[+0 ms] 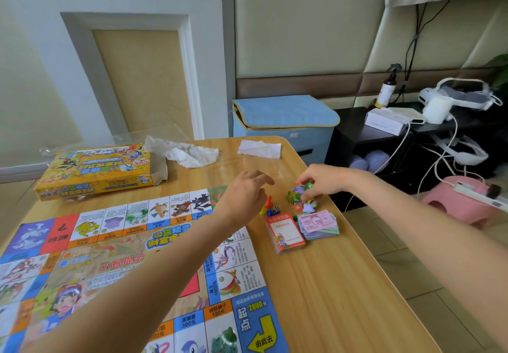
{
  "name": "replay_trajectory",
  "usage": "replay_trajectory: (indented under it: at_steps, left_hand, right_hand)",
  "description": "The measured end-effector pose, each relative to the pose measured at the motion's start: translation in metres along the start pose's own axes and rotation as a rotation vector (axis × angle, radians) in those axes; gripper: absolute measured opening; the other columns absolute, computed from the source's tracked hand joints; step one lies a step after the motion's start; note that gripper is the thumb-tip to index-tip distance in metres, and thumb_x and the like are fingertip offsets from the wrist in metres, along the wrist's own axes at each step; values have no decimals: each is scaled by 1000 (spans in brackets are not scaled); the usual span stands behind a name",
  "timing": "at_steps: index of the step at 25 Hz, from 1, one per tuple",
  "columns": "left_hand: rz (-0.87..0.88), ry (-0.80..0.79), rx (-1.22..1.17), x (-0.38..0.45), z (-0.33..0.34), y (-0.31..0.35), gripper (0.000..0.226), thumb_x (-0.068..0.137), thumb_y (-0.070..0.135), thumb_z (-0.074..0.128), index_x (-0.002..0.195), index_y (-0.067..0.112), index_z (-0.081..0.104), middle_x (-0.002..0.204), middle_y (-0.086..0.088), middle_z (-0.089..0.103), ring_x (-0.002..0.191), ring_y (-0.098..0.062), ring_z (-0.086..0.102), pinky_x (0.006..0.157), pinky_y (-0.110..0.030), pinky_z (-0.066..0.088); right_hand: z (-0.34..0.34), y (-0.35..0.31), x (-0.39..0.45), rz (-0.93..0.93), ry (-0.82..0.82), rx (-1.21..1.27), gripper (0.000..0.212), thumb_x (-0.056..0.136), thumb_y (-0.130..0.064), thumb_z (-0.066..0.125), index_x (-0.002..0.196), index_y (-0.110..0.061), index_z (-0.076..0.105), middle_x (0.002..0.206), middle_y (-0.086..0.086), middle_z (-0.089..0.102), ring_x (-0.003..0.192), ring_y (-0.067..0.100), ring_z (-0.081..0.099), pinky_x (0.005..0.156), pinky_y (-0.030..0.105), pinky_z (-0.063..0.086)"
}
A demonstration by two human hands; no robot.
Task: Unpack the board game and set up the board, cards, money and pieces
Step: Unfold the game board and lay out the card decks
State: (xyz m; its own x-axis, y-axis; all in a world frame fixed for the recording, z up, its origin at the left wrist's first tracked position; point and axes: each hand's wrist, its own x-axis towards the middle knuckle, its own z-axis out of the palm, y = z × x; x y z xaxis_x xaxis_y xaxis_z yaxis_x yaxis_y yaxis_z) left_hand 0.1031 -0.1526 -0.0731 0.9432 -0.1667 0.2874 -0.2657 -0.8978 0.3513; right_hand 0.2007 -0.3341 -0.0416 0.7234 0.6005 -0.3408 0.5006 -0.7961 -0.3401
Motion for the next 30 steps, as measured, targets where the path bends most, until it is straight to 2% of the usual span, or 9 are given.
replay_trajectory:
  at_steps: [3,7,12,16,18,21,23,26,30]
  left_hand:
    - [-20,5,21,-3,1,3,36,95,5,38,124,14,57,129,-1,55,119,-17,46,95,-23,35]
    - [-15,5,5,-9,2,10,36,95,4,39,124,14,57,128,-1,56,117,-19,47,93,-23,36]
    - [0,-13,-17,-20,3,13,34,96,7,41,124,14,58,127,-1,56,116,-18,51,92,-23,40]
    - [23,-69,-45,-28,-1,22,31,96,16,47,126,17,56,125,-3,55,114,-20,51,92,-25,41]
    - [40,-139,-54,-34,-2,30,34,94,26,53,127,22,55,128,-3,50,118,-21,44,96,-29,38]
    - [41,-265,21,-43,-3,39,44,87,37,60,130,28,51,136,-1,42,120,-23,36,97,-29,32]
    - [60,-316,104,-48,0,43,48,86,40,61,132,31,49,142,0,37,121,-24,34,98,-29,31]
    - [69,-325,156,-51,2,44,47,88,37,59,134,33,46,147,0,32,124,-25,33,101,-30,30]
    - [67,-306,99,-55,-4,43,50,87,33,61,135,31,45,144,0,34,130,-24,28,104,-33,29]
  right_hand:
    - [1,0,-8,-37,55,-54,31,89,-20,62,119,-14,63,104,-2,61,95,13,57,71,15,42]
    - [4,-3,-15,-53,179,-9,29,91,-14,58,119,-13,62,118,4,63,104,14,58,92,26,46]
    - [4,-6,-22,-64,248,60,24,91,-4,55,113,-9,65,113,5,64,84,10,59,80,23,50]
    - [3,-10,-33,-63,328,140,16,90,-8,57,102,-11,68,103,5,67,86,18,64,77,27,53]
    - [0,-12,-44,-74,258,114,8,86,-21,66,91,-16,68,94,-1,67,88,17,63,74,24,51]
    - [6,-16,-65,-54,23,-95,27,75,-36,75,92,-22,58,96,-9,55,90,9,51,74,22,41]
    - [18,-16,-73,-44,-55,-229,40,73,-31,77,98,-19,47,99,-7,46,90,12,45,74,25,39]
    - [33,-13,-78,-78,26,-276,35,76,-10,70,93,-16,40,89,-5,42,83,16,40,62,24,31]
    - [35,-12,-79,-104,55,-302,29,78,-5,65,91,-15,41,97,-2,45,90,18,44,67,25,35]
